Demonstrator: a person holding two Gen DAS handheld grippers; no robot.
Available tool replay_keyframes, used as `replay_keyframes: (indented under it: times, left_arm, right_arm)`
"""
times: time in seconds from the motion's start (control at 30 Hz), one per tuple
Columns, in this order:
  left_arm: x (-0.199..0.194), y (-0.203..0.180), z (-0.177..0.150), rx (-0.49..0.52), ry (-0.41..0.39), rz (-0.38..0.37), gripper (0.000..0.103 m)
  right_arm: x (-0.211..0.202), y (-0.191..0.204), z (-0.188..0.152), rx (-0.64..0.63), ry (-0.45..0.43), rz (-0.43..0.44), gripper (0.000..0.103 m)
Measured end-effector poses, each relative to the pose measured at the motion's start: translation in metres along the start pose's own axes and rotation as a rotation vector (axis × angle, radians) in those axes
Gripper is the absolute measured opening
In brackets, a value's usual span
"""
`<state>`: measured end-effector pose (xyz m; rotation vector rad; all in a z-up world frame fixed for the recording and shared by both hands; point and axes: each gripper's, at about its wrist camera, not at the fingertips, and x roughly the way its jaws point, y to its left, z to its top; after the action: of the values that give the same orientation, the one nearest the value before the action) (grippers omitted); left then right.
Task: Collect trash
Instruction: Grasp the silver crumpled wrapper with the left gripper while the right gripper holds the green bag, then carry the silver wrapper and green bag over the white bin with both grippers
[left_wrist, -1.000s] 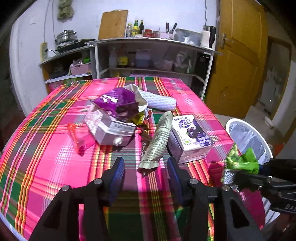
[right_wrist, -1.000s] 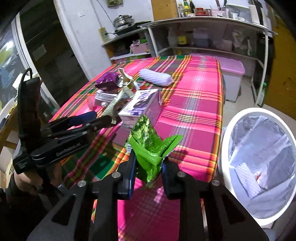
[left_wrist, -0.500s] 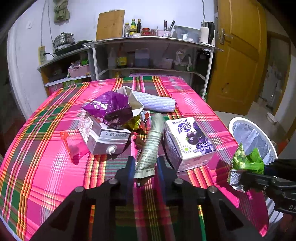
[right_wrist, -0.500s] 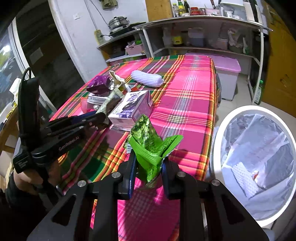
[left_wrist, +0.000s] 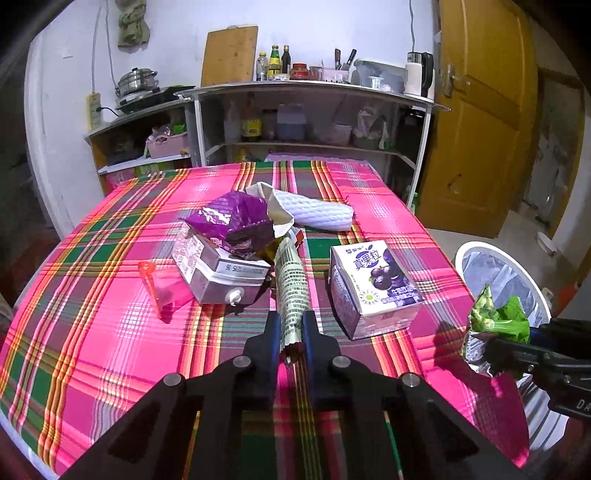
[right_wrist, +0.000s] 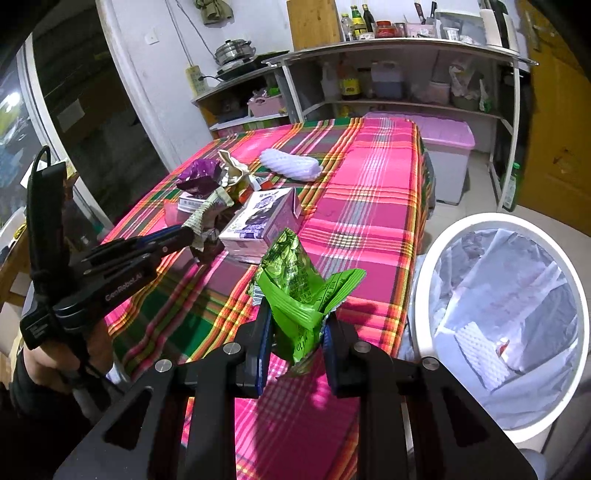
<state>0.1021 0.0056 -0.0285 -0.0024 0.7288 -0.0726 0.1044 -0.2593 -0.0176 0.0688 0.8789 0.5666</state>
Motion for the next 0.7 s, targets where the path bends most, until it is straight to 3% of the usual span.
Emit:
replay_keyframes:
  times: [0.7]
  left_arm:
    - [-0.045, 0.003, -0.01, -0.043, -0.047, -0.052, 0.007]
  right_arm:
    - [-0.03, -0.006, -0.01, 0.019, -0.05, -0.015, 0.025]
